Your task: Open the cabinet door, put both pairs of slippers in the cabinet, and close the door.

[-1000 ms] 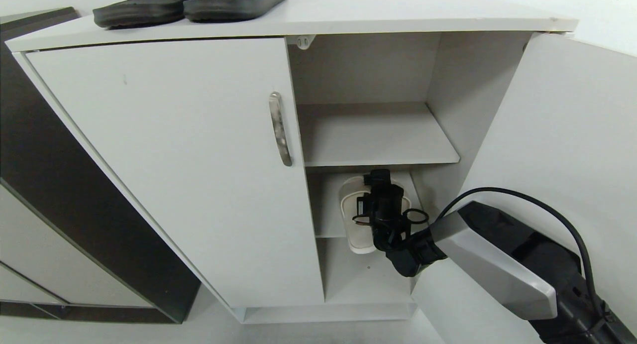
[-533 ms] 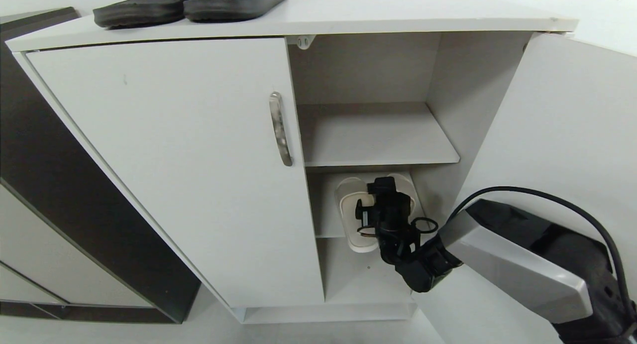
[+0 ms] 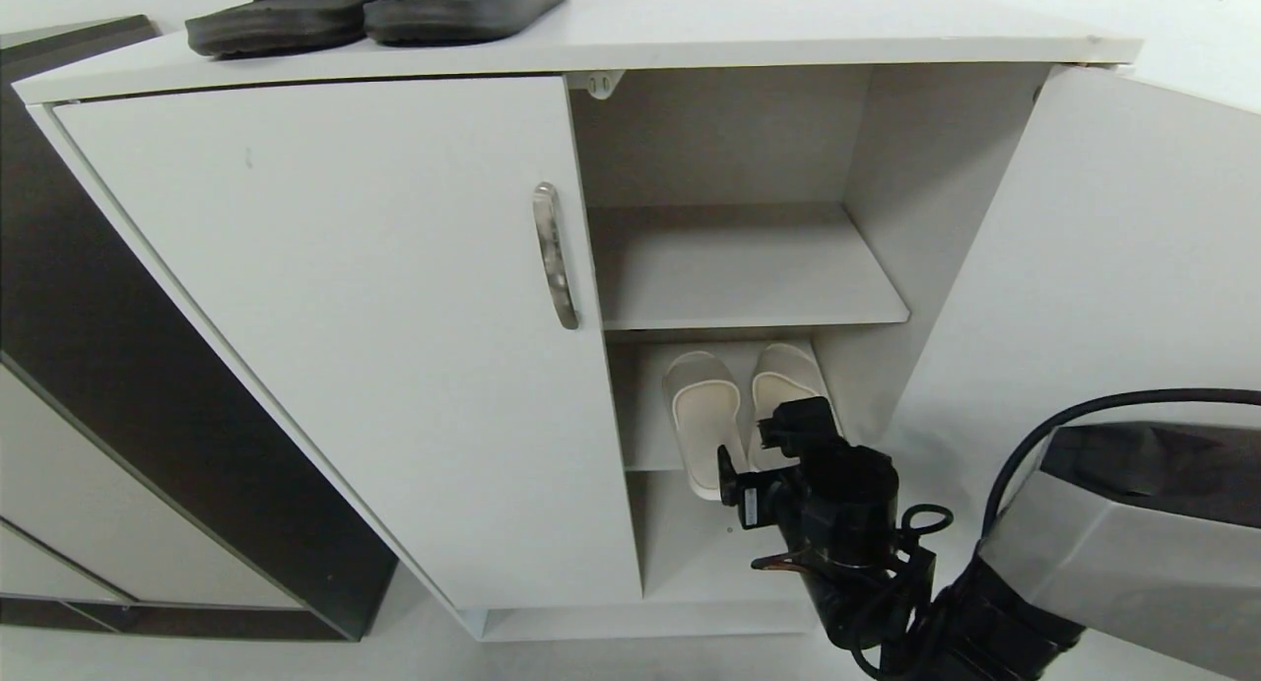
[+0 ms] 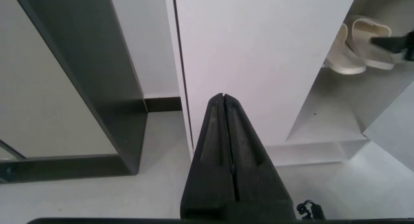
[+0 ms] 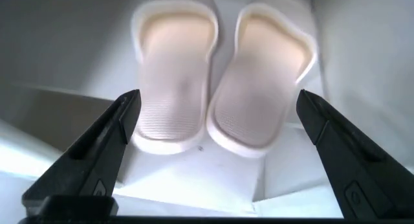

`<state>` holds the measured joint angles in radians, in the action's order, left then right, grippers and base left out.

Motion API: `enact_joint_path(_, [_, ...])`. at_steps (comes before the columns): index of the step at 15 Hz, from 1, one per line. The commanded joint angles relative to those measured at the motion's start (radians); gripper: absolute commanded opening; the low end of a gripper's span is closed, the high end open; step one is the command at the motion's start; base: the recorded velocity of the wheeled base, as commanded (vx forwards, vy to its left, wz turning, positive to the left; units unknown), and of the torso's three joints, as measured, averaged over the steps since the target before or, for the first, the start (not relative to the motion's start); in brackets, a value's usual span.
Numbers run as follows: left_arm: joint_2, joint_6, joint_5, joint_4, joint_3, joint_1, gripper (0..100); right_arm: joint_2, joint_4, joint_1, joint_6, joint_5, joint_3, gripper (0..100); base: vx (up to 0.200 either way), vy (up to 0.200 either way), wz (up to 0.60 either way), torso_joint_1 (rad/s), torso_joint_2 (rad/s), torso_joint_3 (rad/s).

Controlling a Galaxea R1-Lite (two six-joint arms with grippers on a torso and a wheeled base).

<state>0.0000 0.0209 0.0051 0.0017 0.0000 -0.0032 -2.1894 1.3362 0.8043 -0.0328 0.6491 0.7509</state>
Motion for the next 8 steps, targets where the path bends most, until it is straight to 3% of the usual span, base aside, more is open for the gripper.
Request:
enact_joint_path(1, [0.002, 0.001, -0.001, 0.000, 0.000, 0.000, 0, 0.045, 0.006, 0.023, -0.001, 0.000, -0.041, 100, 0.000, 0.000, 0.00, 0.000, 0.00, 0.000])
enact_joint_path(3, [0.002, 0.001, -0.001, 0.000, 0.000, 0.000, 0, 0.043, 0.008, 0.024, -0.003, 0.000, -0.051, 100, 0.000, 0.000, 0.00, 0.000, 0.00, 0.000])
enact_joint_path(8, [0.002, 0.001, -0.001, 0.000, 0.000, 0.000, 0, 0.043, 0.011, 0.024, -0.003, 0.000, -0.059, 100, -0.200, 0.000, 0.00, 0.002, 0.00, 0.006])
